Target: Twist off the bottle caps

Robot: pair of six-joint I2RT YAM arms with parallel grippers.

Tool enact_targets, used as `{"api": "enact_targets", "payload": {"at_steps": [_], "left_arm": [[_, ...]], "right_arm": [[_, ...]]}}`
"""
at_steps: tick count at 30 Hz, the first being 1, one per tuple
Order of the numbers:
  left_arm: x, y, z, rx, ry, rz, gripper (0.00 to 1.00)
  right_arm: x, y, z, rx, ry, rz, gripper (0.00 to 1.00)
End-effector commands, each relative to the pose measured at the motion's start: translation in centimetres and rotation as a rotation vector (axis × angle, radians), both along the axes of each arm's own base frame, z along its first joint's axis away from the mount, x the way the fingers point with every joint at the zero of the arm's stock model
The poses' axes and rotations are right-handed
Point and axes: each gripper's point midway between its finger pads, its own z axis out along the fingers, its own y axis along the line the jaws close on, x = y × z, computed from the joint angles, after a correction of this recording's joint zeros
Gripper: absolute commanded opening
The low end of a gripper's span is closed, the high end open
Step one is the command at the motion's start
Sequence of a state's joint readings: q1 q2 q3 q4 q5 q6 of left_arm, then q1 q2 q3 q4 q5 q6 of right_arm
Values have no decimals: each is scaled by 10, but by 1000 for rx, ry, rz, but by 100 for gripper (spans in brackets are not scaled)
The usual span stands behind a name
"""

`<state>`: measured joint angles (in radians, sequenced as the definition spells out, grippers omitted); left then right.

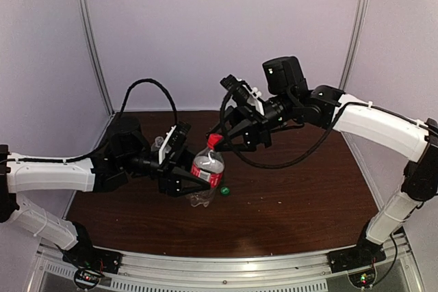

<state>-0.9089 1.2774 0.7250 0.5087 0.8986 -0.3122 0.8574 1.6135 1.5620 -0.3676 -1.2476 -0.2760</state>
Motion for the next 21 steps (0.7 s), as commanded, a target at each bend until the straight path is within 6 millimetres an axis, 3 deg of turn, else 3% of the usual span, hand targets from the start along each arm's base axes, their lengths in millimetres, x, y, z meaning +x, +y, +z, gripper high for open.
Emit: {"api": "enact_targets", "payload": {"at_steps": [1,10,16,21], "left_arm": [[-5,2,30,-115,-101,-9,27],[23,-2,20,-47,-106,155,27],[52,-4,8,22,-120,311,27],[77,-3,-2,68,-112,445,27]], "right_arm": [[16,-1,0,-23,29,-150,45],[33,-7,26,10,106,-340,76],[64,-11,39,26,195,-564,81],[101,-18,34,22,275,-812,82]]}}
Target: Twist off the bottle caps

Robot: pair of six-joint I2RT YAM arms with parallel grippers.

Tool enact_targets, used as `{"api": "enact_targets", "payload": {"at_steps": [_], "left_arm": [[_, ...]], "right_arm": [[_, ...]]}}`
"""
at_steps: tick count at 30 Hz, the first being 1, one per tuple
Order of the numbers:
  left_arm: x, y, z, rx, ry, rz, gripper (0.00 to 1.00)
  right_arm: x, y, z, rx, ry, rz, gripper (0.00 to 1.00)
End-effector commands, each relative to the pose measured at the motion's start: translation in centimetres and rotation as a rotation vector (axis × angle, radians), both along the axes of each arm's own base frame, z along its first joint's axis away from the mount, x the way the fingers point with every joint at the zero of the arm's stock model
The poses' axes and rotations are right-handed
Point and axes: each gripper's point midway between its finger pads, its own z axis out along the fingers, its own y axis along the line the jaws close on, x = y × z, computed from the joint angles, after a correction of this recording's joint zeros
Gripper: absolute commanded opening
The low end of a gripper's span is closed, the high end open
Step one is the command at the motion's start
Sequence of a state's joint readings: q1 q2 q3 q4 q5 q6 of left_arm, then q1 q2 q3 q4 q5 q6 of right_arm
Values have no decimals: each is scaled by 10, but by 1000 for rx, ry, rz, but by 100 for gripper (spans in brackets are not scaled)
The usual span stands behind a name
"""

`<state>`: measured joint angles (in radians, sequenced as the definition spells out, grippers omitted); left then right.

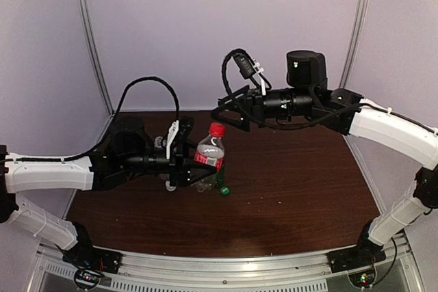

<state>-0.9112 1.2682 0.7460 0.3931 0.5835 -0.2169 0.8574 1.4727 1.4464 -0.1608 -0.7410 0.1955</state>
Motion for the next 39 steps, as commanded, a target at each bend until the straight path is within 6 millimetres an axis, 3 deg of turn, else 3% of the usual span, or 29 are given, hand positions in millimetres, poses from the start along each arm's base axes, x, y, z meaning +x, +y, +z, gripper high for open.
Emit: {"api": "enact_targets", "payload": {"at_steps": [1,6,17,28,35,39], "left_arm": [[29,1,11,-1,-54,161,27],[39,4,12,0,-51,222,27],[44,8,11,2,-56,263,27],[46,13,12,7,-68,291,27],[47,15,12,7,-69,300,27],[47,15,13,7,-72,300,27]], "right_arm": [[40,-12,7,31,71,-286,83],[51,-9,-5,24,120,-353,85],[42,16,-27,-5,177,-288,82],[36,28,-36,-11,198,-226,54],[34,30,-39,-16,205,-217,51],[34,31,-40,-18,204,-210,41]]}}
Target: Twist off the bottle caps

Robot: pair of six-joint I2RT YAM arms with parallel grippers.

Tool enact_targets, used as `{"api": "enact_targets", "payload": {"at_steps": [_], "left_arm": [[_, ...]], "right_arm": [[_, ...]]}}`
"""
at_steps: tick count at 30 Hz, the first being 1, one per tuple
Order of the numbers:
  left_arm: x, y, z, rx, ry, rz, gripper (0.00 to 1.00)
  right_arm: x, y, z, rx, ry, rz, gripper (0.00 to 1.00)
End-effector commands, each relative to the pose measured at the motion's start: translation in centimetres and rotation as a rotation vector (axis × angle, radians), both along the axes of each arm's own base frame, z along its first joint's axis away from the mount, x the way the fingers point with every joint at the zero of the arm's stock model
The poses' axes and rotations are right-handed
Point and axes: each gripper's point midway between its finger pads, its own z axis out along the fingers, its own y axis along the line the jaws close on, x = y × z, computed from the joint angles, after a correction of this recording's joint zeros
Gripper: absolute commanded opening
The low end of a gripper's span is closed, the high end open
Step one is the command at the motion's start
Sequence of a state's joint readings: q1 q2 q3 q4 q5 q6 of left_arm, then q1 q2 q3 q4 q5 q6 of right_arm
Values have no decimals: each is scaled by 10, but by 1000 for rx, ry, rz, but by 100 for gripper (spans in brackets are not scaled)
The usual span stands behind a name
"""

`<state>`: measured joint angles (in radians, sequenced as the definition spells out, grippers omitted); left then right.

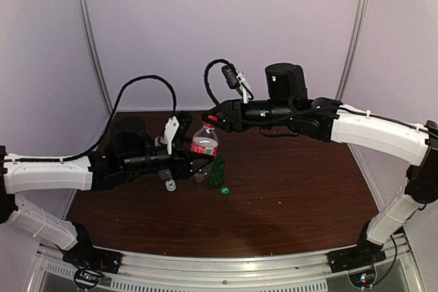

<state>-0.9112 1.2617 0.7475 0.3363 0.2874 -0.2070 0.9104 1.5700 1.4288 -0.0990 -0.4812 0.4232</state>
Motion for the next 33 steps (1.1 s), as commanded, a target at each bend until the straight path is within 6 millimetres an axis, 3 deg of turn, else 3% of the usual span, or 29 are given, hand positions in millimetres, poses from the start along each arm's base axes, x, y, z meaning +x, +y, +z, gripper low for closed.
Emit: {"api": "enact_targets", "payload": {"at_steps": [1,11,18,21,26,28,33], "left_arm": [[0,2,25,-51,-64,8,27],[-1,3,28,-59,-68,10,27],[-9,2,32,-73,-76,-32,27],[-28,-2,38,-102,-88,-138,27],[-88,-5,57,-190,-100,-492,29],[-105,-3,63,-222,-91,-590,29],[-112,-3,65,-244,-80,-644,29]], "right_arm": [[-6,6,4,22,-10,36,38],[-13,6,11,47,-48,79,9],[-23,8,12,31,-165,183,4],[-38,9,10,27,-241,320,4],[-83,0,5,46,-377,642,12],[-92,-5,5,54,-396,720,16],[-91,-10,7,51,-404,743,19]]}}
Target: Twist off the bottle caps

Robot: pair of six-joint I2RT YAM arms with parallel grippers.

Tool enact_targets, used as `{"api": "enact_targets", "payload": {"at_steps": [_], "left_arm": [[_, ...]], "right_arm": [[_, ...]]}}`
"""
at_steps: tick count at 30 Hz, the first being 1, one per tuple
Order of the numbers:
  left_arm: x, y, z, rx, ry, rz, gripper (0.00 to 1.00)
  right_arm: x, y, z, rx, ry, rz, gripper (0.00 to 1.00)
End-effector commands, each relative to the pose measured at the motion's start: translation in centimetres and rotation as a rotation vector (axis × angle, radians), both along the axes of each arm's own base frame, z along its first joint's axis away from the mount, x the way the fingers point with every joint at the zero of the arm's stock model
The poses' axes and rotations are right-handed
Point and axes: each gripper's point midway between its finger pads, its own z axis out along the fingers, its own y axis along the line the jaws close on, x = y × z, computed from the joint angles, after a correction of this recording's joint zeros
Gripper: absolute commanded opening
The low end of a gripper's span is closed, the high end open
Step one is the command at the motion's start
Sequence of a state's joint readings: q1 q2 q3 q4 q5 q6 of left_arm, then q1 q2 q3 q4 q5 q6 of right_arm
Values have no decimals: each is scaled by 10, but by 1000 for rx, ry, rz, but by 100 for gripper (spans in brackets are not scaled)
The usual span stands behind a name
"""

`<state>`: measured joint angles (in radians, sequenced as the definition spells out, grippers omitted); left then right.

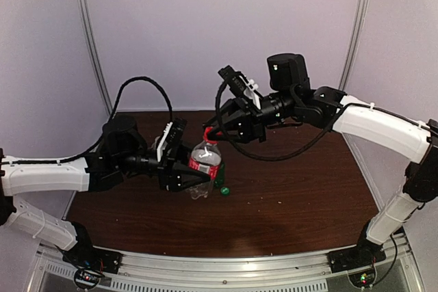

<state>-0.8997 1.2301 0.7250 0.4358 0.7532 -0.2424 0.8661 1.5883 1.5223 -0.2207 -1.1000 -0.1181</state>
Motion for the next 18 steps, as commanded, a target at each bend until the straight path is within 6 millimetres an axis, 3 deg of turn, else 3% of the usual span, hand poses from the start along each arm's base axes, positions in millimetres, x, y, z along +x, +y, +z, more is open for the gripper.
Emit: {"api": "enact_targets", "payload": {"at_steps": [1,7,15,18], "left_arm": [[-34,3,37,-139,-77,-186,29],[-27,1,34,-131,-70,-145,29],[9,-2,21,-50,-67,76,29],[21,-2,17,-24,-71,144,29]], "right_arm": [[-6,-3,-17,-25,-28,80,20],[4,-4,-15,-28,-20,-10,26],[31,-13,9,-2,6,-264,59],[38,-19,21,13,58,-348,66]]}}
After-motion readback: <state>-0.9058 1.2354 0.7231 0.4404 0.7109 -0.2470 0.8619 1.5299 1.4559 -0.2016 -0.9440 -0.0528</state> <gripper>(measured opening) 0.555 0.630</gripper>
